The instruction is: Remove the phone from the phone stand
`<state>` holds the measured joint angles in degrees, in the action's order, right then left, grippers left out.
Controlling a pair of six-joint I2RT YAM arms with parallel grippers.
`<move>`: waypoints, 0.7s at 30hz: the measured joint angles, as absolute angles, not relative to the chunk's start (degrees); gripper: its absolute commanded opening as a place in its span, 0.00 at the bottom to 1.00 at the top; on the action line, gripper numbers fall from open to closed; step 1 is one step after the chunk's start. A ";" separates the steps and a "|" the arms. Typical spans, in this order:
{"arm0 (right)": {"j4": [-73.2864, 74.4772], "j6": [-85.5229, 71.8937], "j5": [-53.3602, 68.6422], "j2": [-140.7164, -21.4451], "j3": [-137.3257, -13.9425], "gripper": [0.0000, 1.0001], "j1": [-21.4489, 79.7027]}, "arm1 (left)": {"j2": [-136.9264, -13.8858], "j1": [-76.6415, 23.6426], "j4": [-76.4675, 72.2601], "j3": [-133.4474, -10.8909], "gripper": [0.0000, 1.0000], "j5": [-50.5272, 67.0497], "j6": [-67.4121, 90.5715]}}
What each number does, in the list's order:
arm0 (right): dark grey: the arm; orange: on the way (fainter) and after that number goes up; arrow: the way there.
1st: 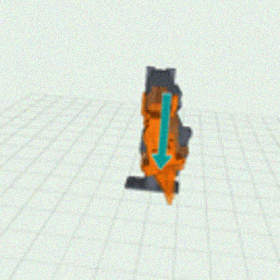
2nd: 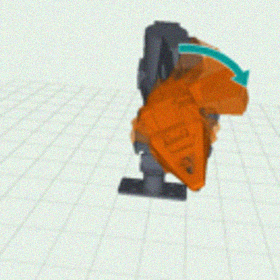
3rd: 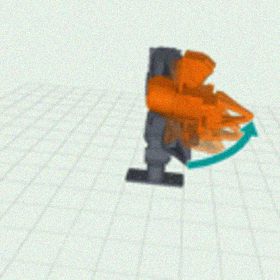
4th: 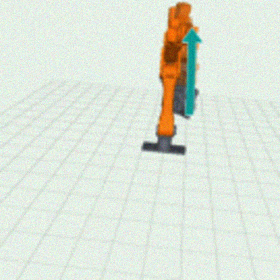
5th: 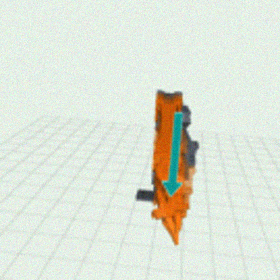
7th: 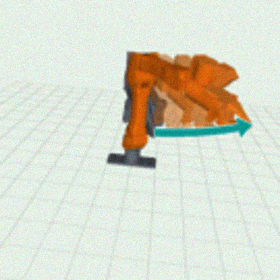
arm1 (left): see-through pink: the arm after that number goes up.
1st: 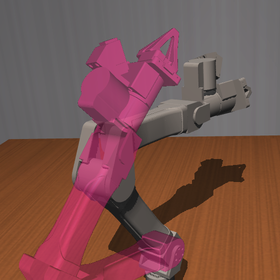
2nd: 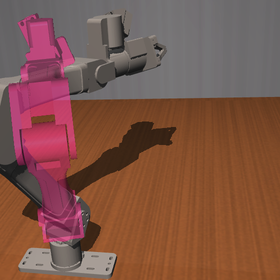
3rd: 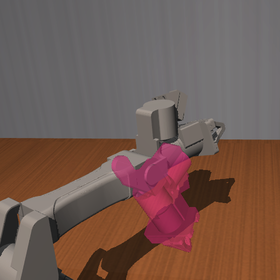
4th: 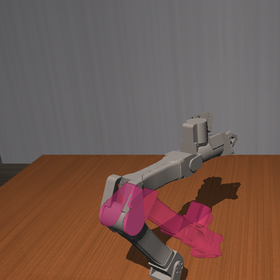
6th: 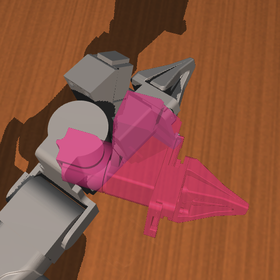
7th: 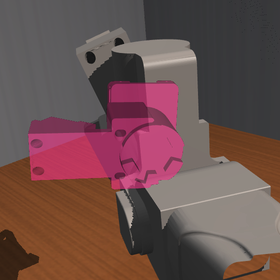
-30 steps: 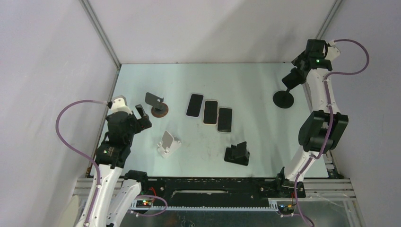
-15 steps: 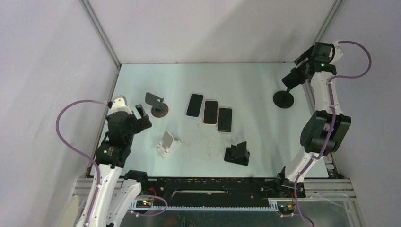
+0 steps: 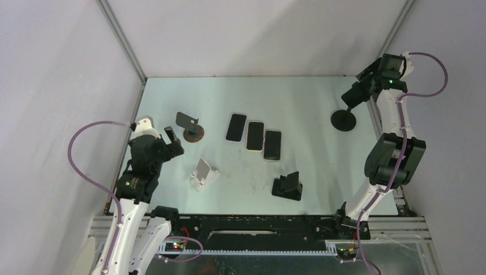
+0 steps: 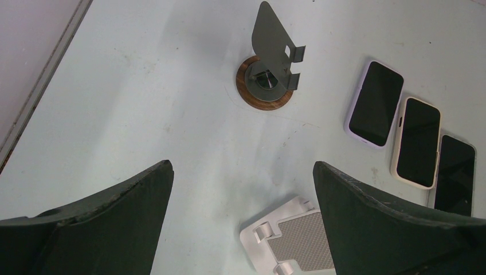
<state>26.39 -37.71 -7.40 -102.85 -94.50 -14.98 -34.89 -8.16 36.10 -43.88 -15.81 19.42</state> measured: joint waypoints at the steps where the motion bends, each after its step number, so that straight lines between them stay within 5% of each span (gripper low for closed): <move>1: 26.35 -37.82 -7.29 -102.85 -94.41 0.70 -14.98 | -34.89 -8.16 36.10 -43.88 1.00 -15.84 19.44; 10: 25.23 -37.76 -6.07 -102.61 -93.73 0.17 -15.18 | -35.62 -8.16 36.07 -43.88 1.00 -15.81 19.42; 15: 21.15 -33.89 -4.58 -100.73 -90.61 0.02 -13.98 | -35.64 -8.16 36.07 -43.88 1.00 -15.81 19.44; 21: 16.84 -28.82 -0.10 -94.13 -83.22 0.00 -10.83 | -35.64 -8.16 36.03 -43.88 1.00 -15.81 19.42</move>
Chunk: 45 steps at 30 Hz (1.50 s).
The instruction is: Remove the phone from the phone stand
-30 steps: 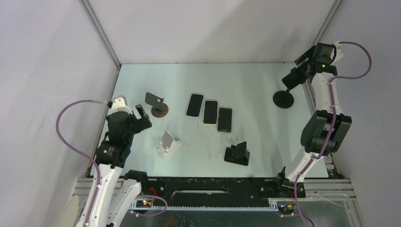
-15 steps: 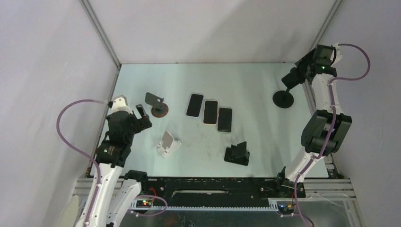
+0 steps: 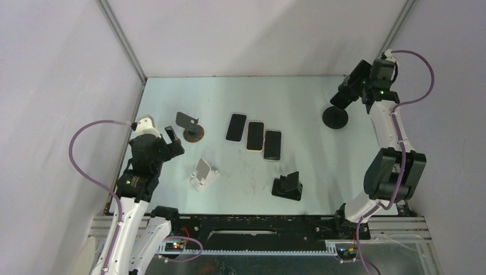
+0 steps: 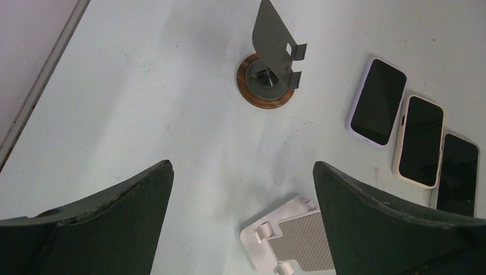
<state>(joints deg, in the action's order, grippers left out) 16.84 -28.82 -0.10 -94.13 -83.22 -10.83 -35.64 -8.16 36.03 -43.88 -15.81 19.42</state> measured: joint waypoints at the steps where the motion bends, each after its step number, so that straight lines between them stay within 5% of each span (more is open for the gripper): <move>1: 16.67 -28.23 0.91 -93.08 -82.52 0.00 -10.33 | -35.64 -8.16 36.03 -43.88 1.00 -15.81 19.42; 10: 15.77 -22.57 10.41 -84.31 -81.14 0.00 -5.52 | -35.73 -8.16 35.51 -43.86 1.00 -15.64 19.29; 25: 19.75 -11.64 14.26 -71.11 -78.46 0.00 24.82 | -34.96 -8.16 35.22 -43.81 1.00 -17.58 18.98; 38: 27.62 -6.57 20.08 -71.07 -75.00 0.00 40.84 | -31.27 -8.82 29.74 -43.94 0.92 -9.13 18.39; 45: 29.30 -3.92 27.51 -76.05 -71.35 0.00 43.79 | -36.75 -19.29 29.23 -45.54 0.93 -11.27 17.96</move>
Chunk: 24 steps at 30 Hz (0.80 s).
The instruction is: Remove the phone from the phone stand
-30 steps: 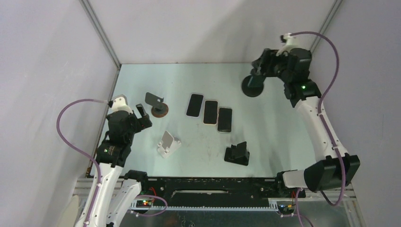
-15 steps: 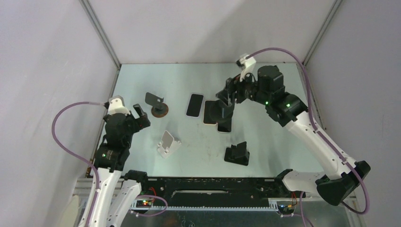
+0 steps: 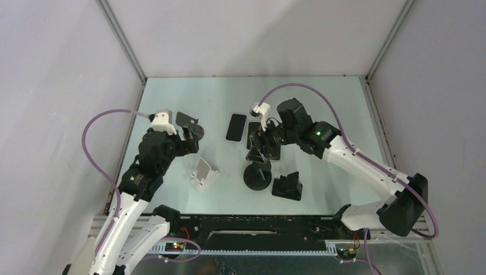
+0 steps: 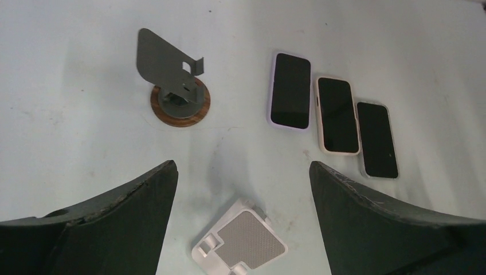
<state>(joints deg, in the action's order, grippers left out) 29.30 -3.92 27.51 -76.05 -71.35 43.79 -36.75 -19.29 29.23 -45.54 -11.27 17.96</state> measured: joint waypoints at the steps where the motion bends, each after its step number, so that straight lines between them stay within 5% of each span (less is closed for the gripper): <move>1: 29.61 -3.38 28.73 -76.64 -71.09 0.00 43.92 | -37.19 -20.38 28.99 -45.60 0.93 -11.35 17.98; 5: 30.61 -1.63 32.16 -77.93 -70.96 0.03 44.03 | -37.67 -21.56 28.67 -45.60 0.94 -11.22 17.98; 7: 31.00 -0.58 33.45 -78.17 -70.96 0.15 44.01 | -37.36 -21.65 28.49 -45.60 0.94 -10.70 17.96; 10: 30.89 0.49 34.98 -78.70 -70.96 0.47 43.79 | -36.95 -21.74 28.32 -45.58 0.95 -9.61 17.91; 13: 30.39 0.86 35.79 -79.26 -70.96 0.65 43.33 | -36.97 -21.76 28.38 -45.56 0.99 -9.30 17.41; 16: 29.65 0.60 35.92 -79.85 -70.96 0.95 42.76 | -37.54 -21.78 29.04 -45.58 1.00 -11.86 15.97; 24: 28.38 -0.64 34.50 -80.60 -70.96 0.99 42.26 | -40.36 -21.80 31.03 -45.93 1.00 -14.02 14.00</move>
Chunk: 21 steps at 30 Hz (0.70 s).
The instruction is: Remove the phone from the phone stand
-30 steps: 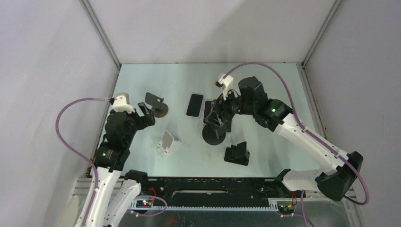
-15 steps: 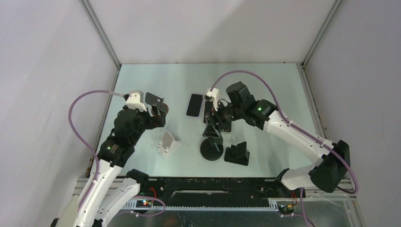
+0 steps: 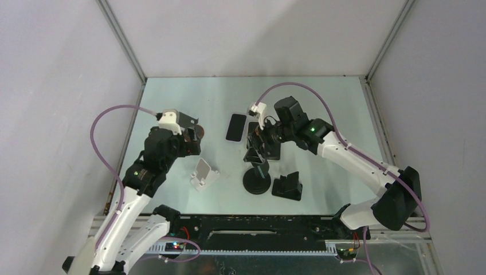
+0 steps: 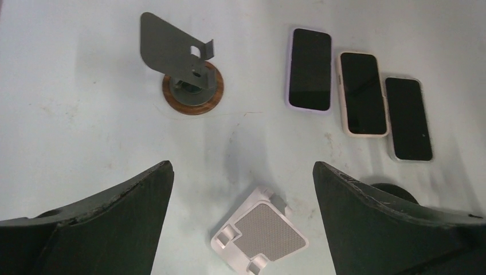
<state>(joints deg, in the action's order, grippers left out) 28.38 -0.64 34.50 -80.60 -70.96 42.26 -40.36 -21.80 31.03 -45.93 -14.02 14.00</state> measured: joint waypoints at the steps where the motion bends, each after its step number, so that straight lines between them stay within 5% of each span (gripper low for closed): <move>1: 28.12 -1.02 34.20 -80.58 -70.96 0.99 42.26 | -40.38 -21.80 30.98 -45.93 1.00 -13.10 13.98; 12: 24.64 -11.09 22.13 -75.40 -70.96 0.99 40.86 | -38.57 -21.80 18.24 -43.83 1.00 16.03 11.35; 21: 24.71 -18.92 22.06 -68.79 -70.98 0.99 33.82 | -48.64 -23.22 5.02 -41.34 1.00 38.59 13.78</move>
